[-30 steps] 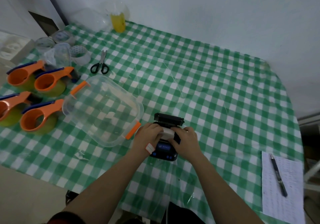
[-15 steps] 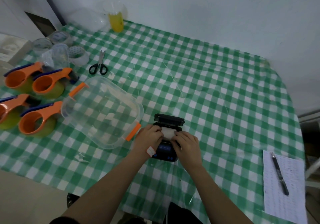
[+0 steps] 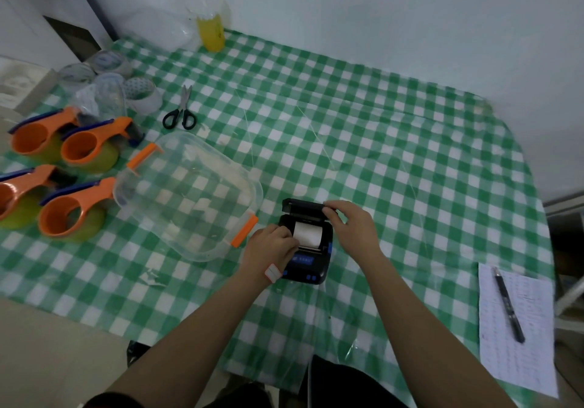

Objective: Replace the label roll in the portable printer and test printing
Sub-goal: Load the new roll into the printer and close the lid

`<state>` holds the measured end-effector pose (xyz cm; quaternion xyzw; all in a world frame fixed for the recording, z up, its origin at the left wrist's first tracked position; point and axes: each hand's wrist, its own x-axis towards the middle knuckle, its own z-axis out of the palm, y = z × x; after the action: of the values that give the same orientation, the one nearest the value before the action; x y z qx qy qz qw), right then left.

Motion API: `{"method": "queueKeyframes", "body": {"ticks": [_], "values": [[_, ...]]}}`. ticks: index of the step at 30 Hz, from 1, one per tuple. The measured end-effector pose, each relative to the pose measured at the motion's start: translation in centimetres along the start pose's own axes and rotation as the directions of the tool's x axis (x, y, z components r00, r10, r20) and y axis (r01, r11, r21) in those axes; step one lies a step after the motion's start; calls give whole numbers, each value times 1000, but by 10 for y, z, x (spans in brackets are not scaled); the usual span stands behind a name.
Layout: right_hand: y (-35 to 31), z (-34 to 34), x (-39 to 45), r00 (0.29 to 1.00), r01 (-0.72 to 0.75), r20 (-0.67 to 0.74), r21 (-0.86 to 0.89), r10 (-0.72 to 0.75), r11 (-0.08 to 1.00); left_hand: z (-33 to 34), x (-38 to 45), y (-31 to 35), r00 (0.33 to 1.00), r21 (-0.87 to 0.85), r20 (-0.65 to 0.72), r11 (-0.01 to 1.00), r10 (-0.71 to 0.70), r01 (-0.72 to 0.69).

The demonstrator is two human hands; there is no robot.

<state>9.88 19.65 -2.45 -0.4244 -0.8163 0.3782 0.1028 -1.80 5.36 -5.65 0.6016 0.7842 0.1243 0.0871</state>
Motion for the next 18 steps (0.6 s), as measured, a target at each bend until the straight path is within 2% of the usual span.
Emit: {"method": "queueKeyframes", "body": {"ticks": [4, 10, 15, 18], "values": [[0, 0, -13, 997, 65, -52, 2, -65, 998, 2, -2, 1, 1000, 35, -6, 999, 2, -1], [8, 11, -33, 991, 126, -37, -61, -128, 990, 2, -7, 3, 1000, 51, 4, 999, 1, -1], [11, 16, -42, 992, 118, -22, -124, -121, 985, -2, -11, 7, 1000, 78, 19, 997, 1, -3], [13, 17, -44, 988, 149, 2, -179, -151, 972, -2, -12, 9, 1000, 79, -13, 997, 1, 0]]}}
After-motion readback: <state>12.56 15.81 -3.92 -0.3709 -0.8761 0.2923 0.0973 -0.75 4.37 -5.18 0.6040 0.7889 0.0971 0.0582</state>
